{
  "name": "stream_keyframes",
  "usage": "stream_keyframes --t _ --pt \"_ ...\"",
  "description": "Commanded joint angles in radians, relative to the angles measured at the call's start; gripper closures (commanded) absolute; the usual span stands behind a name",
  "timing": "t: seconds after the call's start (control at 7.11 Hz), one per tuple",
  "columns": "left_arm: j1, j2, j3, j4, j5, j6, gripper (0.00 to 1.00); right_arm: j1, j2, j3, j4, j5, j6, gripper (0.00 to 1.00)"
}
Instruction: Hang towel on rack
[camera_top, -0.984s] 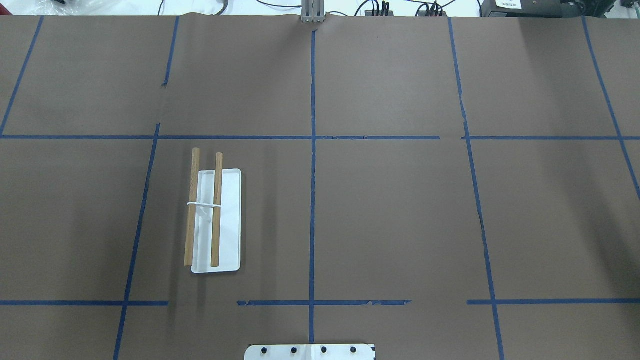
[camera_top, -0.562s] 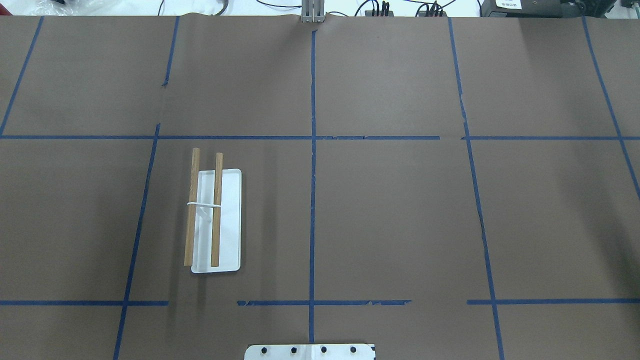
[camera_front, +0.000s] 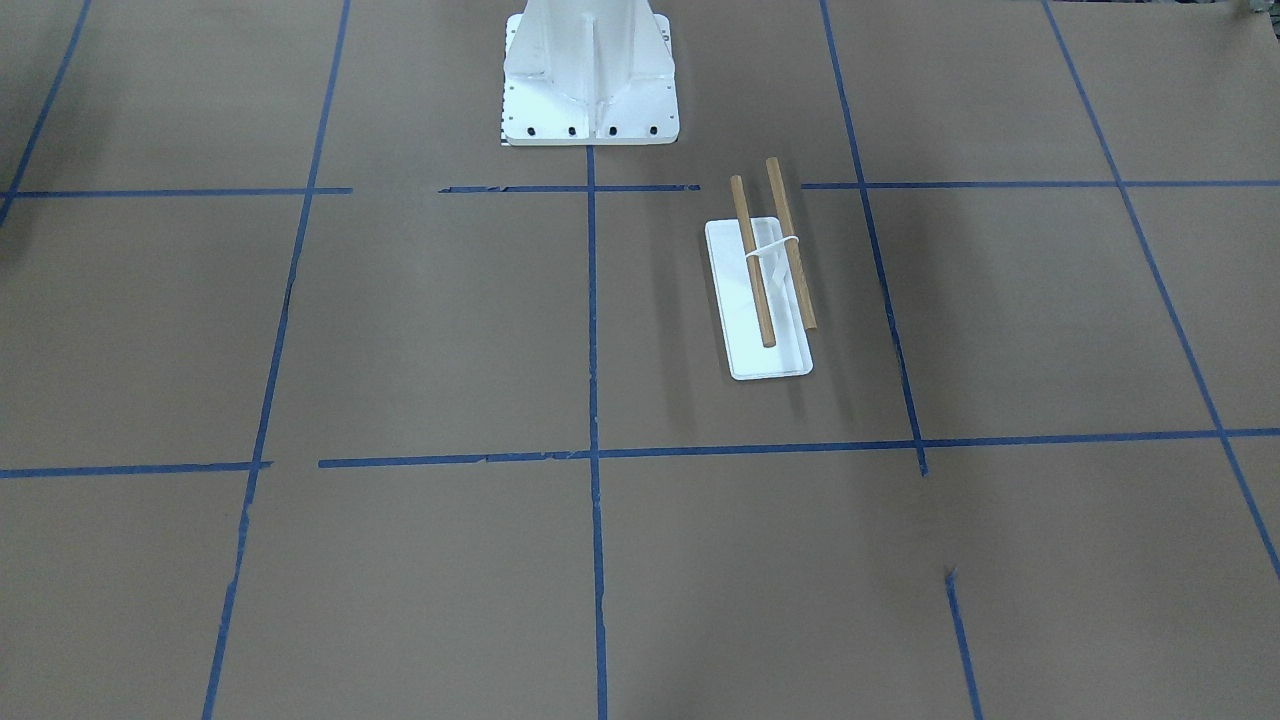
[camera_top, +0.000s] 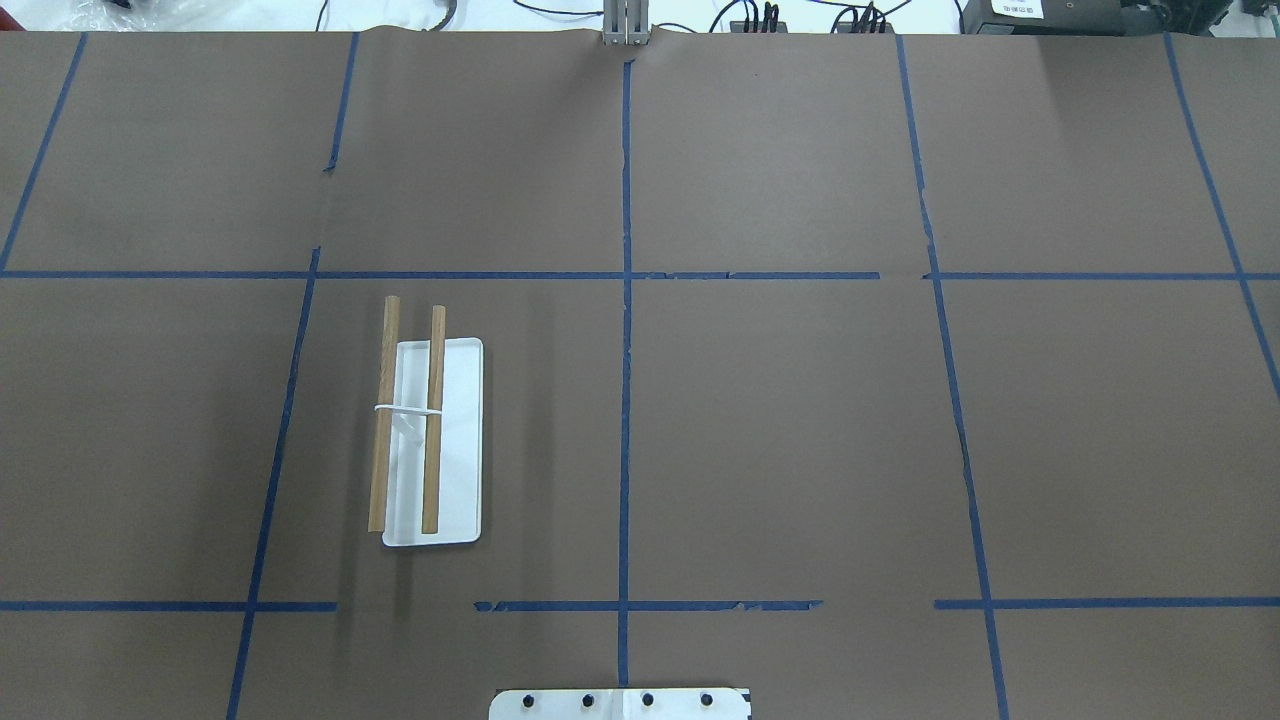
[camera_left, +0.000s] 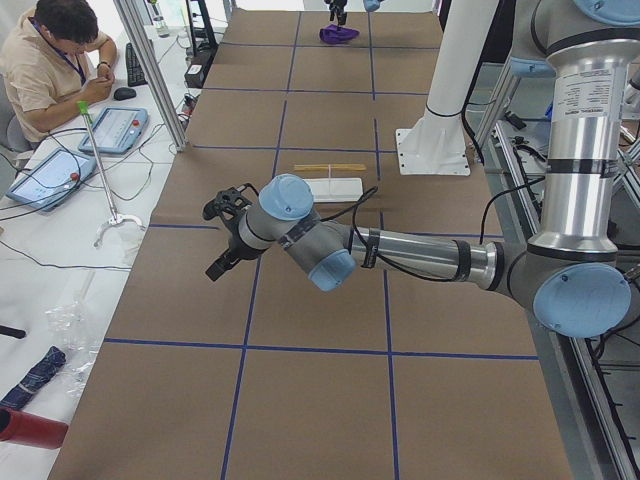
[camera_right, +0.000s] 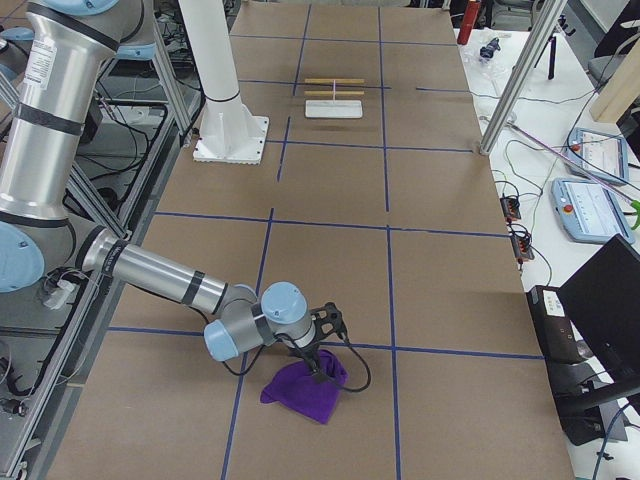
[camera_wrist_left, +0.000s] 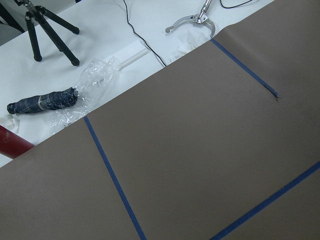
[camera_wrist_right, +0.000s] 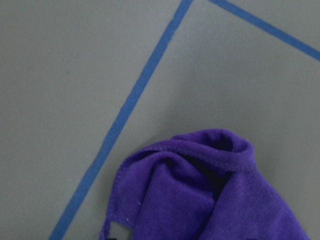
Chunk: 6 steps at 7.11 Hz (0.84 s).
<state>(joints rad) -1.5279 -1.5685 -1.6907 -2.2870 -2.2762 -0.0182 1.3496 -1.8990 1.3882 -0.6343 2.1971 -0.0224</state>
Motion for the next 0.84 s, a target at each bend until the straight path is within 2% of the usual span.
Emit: stream_keyframes --t 0.0,0.42,0.56,0.7 --pt "0.000 -0.005 -0.001 0.000 0.000 -0.002 0.00 -0.026 -0.021 -0.057 0.076 0.027 0.006 0.17" --pt "0.000 -0.007 -0.001 -0.023 -0.002 -0.023 0.00 -0.082 -0.029 -0.061 0.074 0.035 -0.001 0.20" --pt "0.000 -0.007 -0.001 -0.023 -0.002 -0.023 0.00 -0.090 -0.035 -0.061 0.074 0.033 -0.007 0.55" --pt "0.000 -0.007 -0.001 -0.023 -0.002 -0.023 0.00 -0.102 -0.035 -0.061 0.076 0.030 -0.011 0.80"
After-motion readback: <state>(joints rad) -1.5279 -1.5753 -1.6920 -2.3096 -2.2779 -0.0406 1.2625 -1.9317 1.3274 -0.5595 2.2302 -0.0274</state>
